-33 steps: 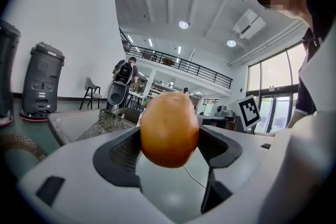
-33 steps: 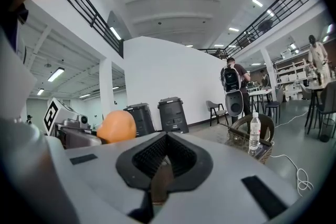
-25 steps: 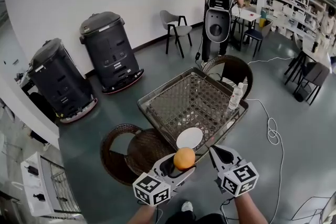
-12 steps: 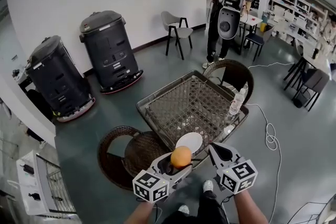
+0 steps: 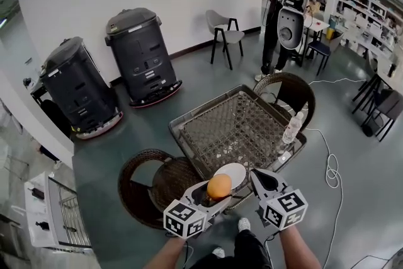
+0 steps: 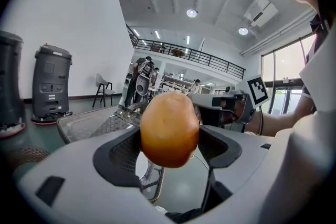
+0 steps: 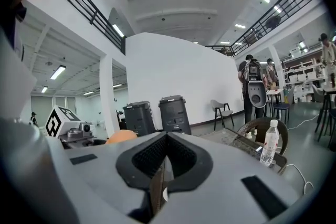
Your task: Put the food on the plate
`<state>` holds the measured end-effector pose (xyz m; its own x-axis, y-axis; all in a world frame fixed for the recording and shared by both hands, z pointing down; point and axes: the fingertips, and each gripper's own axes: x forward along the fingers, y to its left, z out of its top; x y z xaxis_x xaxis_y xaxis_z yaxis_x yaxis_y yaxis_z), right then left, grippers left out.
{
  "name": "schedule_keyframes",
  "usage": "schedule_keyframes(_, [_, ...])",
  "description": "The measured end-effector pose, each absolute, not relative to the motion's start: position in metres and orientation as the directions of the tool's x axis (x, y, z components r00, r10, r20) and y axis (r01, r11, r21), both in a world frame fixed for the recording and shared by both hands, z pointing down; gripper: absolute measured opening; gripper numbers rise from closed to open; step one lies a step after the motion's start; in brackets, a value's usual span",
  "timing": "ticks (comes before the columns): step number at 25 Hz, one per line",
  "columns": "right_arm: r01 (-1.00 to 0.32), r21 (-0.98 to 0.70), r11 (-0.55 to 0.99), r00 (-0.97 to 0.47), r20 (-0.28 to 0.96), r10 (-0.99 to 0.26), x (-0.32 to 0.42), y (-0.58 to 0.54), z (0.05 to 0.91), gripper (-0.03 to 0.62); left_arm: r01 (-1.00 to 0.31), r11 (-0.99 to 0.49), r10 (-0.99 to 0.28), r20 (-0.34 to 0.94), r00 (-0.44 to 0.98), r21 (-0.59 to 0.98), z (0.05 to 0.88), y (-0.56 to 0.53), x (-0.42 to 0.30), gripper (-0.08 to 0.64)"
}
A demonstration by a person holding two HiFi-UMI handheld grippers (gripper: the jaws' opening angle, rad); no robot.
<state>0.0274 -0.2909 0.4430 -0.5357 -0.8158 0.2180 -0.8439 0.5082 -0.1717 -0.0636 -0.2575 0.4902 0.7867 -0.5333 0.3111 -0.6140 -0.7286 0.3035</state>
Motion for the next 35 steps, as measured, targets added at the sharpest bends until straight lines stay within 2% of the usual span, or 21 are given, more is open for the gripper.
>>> schedule_keyframes(8, [-0.827,-0.216,0.52,-0.562,0.276,-0.78,0.044,-0.326,0.484,0.005,-0.64,-0.719,-0.508,0.422,0.751,0.272,0.538,-0.286,-0.04,0.347])
schedule_keyframes(16, [-0.814,-0.264,0.517,-0.581,0.388,-0.716,0.049,-0.348,0.549,0.005,-0.668,-0.688,-0.449,0.558,0.698,0.284,0.614,-0.307,-0.025,0.345])
schedule_keyframes(23, [-0.811,-0.301,0.502,-0.584,0.474,-0.659,0.054,-0.356,0.598,0.005,-0.731,-0.623,-0.403,0.687,0.604,0.277,0.68,-0.327,-0.024,0.347])
schedule_keyframes(35, [-0.803,-0.345,0.485,-0.594,0.528,-0.607,0.059,-0.362,0.643,0.005,-0.769,-0.6,-0.353,0.79,0.501,0.219,0.738,-0.355,-0.015,0.347])
